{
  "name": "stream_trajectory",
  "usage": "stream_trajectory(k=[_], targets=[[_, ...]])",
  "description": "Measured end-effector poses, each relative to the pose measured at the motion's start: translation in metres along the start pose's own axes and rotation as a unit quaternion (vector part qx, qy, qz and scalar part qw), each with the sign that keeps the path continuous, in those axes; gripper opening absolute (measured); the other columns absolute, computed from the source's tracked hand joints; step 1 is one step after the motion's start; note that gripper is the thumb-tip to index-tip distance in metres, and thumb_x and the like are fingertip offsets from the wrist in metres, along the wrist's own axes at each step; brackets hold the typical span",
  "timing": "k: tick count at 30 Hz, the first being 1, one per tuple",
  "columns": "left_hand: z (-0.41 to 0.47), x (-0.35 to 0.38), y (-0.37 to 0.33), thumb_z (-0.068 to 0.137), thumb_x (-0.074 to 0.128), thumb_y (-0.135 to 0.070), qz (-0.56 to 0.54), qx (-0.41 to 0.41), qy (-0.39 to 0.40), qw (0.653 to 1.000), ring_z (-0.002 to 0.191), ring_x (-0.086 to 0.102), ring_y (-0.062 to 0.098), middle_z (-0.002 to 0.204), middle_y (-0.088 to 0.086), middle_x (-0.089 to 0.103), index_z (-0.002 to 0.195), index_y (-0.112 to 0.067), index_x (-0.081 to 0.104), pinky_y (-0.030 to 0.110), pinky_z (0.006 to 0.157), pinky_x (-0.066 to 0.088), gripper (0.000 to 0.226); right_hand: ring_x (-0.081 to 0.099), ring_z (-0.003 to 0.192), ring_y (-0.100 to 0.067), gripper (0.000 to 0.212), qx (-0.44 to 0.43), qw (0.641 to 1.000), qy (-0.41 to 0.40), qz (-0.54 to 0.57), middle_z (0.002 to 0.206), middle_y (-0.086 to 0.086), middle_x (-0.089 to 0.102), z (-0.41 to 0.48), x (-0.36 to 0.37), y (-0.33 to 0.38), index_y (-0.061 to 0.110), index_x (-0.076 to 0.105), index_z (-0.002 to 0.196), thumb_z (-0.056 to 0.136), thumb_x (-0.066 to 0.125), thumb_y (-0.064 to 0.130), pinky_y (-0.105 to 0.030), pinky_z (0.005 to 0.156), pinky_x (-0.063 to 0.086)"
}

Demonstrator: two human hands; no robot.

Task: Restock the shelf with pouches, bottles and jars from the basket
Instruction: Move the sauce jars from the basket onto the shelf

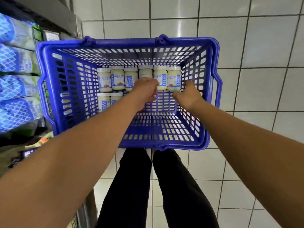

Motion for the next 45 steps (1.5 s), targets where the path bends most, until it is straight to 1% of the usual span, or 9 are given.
stream_trajectory(k=[2, 5, 9, 15, 20, 26, 29, 34, 45], targets=[[0.023, 0.006, -0.001, 0.095, 0.057, -0.014, 0.011, 0.005, -0.007, 1.0, 0.091, 0.061, 0.022, 0.095, 0.007, 0.061, 0.096, -0.012, 0.062, 0.035, 0.079, 0.057, 0.006, 0.053, 0.078, -0.014, 0.045, 0.004, 1.0, -0.01, -0.009, 0.097, 0.0, 0.053, 0.02, 0.007, -0.007, 0.009, 0.041, 0.134, 0.095, 0.063, 0.016, -0.02, 0.06, 0.043], [0.055, 0.014, -0.004, 0.094, 0.055, -0.012, 0.056, 0.028, -0.022, 0.998, 0.09, 0.059, 0.022, 0.093, 0.008, 0.061, 0.1, -0.008, 0.064, 0.039, 0.081, 0.056, 0.011, 0.051, 0.072, -0.009, 0.038, 0.008, 0.999, -0.032, -0.017, 0.095, 0.001, 0.055, 0.046, 0.017, -0.011, 0.012, 0.041, 0.124, 0.095, 0.064, 0.016, -0.015, 0.051, 0.039], [0.086, 0.023, -0.001, 0.088, 0.057, -0.016, 0.12, 0.05, -0.064, 0.989, 0.084, 0.062, 0.024, 0.094, 0.015, 0.069, 0.099, -0.003, 0.066, 0.036, 0.072, 0.052, 0.02, 0.056, 0.088, -0.023, 0.05, 0.013, 0.999, -0.05, -0.017, 0.103, -0.005, 0.055, 0.075, 0.027, -0.008, 0.005, 0.035, 0.137, 0.096, 0.061, 0.016, -0.031, 0.07, 0.043], [0.108, 0.034, 0.004, 0.086, 0.064, -0.022, 0.122, 0.039, -0.034, 0.991, 0.086, 0.061, 0.017, 0.098, 0.0, 0.064, 0.113, -0.012, 0.059, 0.023, 0.057, 0.043, 0.03, 0.056, 0.118, -0.034, 0.066, 0.038, 0.997, -0.057, -0.041, 0.134, -0.018, 0.054, 0.102, 0.039, -0.004, 0.007, 0.026, 0.146, 0.095, 0.062, 0.027, -0.038, 0.091, 0.049], [0.113, 0.038, 0.015, 0.084, 0.064, -0.02, 0.101, 0.012, -0.014, 0.995, 0.108, 0.059, 0.023, 0.123, 0.006, 0.059, 0.143, -0.01, 0.041, 0.032, 0.083, 0.049, 0.064, 0.05, 0.125, -0.037, 0.073, 0.028, 0.995, -0.078, -0.046, 0.143, -0.02, 0.043, 0.102, 0.05, -0.01, 0.007, 0.023, 0.149, 0.095, 0.061, 0.037, -0.044, 0.1, 0.047], [0.115, 0.036, 0.033, 0.088, 0.065, -0.029, 0.172, 0.033, -0.034, 0.984, 0.09, 0.056, 0.015, 0.103, -0.004, 0.055, 0.139, -0.008, 0.038, 0.026, 0.06, 0.038, 0.062, 0.051, 0.121, -0.037, 0.073, -0.005, 0.992, -0.089, -0.091, 0.138, -0.023, 0.045, 0.093, 0.061, -0.026, 0.005, 0.022, 0.149, 0.094, 0.062, 0.032, -0.047, 0.097, 0.049], [0.115, 0.034, 0.043, 0.091, 0.063, -0.035, 0.207, 0.027, -0.023, 0.978, 0.102, 0.056, 0.022, 0.13, 0.006, 0.055, 0.142, -0.006, 0.036, 0.027, 0.068, 0.041, 0.065, 0.055, 0.114, -0.035, 0.069, 0.003, 0.994, -0.085, -0.062, 0.132, -0.02, 0.049, 0.086, 0.067, -0.042, 0.005, 0.028, 0.142, 0.09, 0.069, 0.026, -0.046, 0.092, 0.051], [0.109, 0.036, 0.069, 0.089, 0.067, -0.031, 0.23, 0.045, -0.011, 0.972, 0.122, 0.053, 0.026, 0.138, 0.008, 0.051, 0.143, -0.009, 0.036, 0.038, 0.099, 0.047, 0.066, 0.058, 0.092, -0.023, 0.06, 0.046, 0.997, -0.063, 0.017, 0.106, -0.004, 0.058, 0.078, 0.08, -0.073, 0.007, 0.033, 0.129, 0.088, 0.074, 0.023, -0.035, 0.073, 0.045], [0.114, 0.036, 0.106, 0.086, 0.074, -0.033, 0.191, 0.062, -0.02, 0.979, 0.122, 0.054, 0.023, 0.139, 0.005, 0.052, 0.143, -0.01, 0.035, 0.029, 0.09, 0.042, 0.073, 0.062, 0.099, -0.021, 0.064, 0.096, 0.983, -0.041, 0.149, 0.104, 0.002, 0.06, 0.077, 0.091, -0.098, 0.013, 0.039, 0.134, 0.084, 0.079, 0.017, -0.042, 0.091, 0.055]])
Point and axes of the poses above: each hand's wrist, its own z-axis towards the middle knuckle, its own x-axis out of the palm, y = z × x, the point moved 2 cm from there along z, towards the middle knuckle
